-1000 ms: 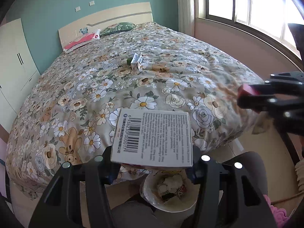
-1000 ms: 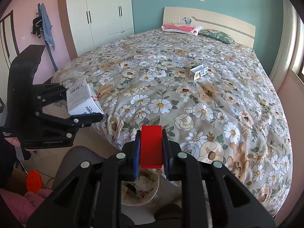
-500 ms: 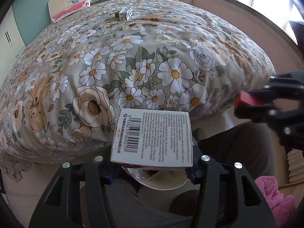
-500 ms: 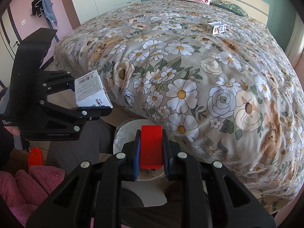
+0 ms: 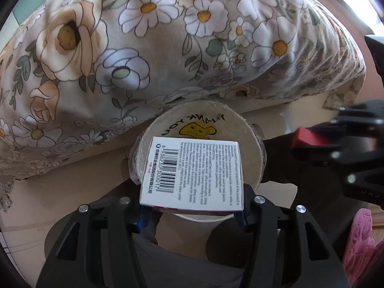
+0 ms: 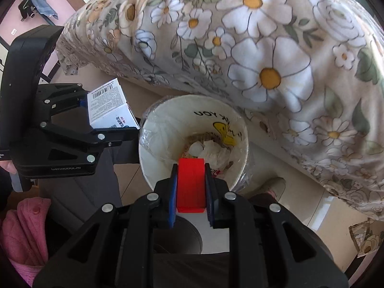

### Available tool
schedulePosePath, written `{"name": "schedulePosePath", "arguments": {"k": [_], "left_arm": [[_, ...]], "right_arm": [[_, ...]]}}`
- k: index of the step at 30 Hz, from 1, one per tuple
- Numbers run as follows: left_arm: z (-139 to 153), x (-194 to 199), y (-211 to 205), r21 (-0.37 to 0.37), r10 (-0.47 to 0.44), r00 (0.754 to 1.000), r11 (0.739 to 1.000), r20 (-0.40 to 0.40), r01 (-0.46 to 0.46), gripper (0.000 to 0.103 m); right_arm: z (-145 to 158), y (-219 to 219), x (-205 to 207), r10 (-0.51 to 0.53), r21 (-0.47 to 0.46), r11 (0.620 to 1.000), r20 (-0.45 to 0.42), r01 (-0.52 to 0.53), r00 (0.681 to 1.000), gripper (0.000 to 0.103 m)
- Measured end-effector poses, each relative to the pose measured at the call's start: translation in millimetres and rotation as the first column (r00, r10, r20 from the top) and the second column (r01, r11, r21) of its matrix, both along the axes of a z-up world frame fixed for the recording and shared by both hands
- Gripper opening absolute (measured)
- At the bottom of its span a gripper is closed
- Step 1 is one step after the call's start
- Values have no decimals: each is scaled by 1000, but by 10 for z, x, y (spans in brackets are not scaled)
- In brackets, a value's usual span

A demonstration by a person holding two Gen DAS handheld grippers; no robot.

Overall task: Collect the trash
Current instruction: 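Carry the small box and red block with both tools over the bin, then open left tool to drop the box while right tool drops the red block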

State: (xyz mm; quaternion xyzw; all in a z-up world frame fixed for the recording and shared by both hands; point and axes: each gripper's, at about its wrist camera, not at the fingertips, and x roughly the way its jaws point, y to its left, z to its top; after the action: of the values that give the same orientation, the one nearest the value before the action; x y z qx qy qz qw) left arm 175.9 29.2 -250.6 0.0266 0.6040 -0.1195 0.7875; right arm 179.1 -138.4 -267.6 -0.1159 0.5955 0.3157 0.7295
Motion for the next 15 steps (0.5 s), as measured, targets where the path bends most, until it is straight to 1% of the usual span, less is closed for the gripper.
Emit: {"name": "schedulePosePath", "arguments": {"k": [6,11,15], "left_arm": [[-358,72,94,-17,38,996,999,-77,-39,57],[-572,139,107,-19,42,993,999,-111,-44,57],[-723,204,81,-21,46,990,999,-132,-49,57]], "right_arm": [[-438,125,43,-10,-29,1000,-70,8,997,21],[-738,226,101,-13,-49,999,-120,7,993,21],[-962,291,152,-16,-74,997,-134,6,991,21]]}}
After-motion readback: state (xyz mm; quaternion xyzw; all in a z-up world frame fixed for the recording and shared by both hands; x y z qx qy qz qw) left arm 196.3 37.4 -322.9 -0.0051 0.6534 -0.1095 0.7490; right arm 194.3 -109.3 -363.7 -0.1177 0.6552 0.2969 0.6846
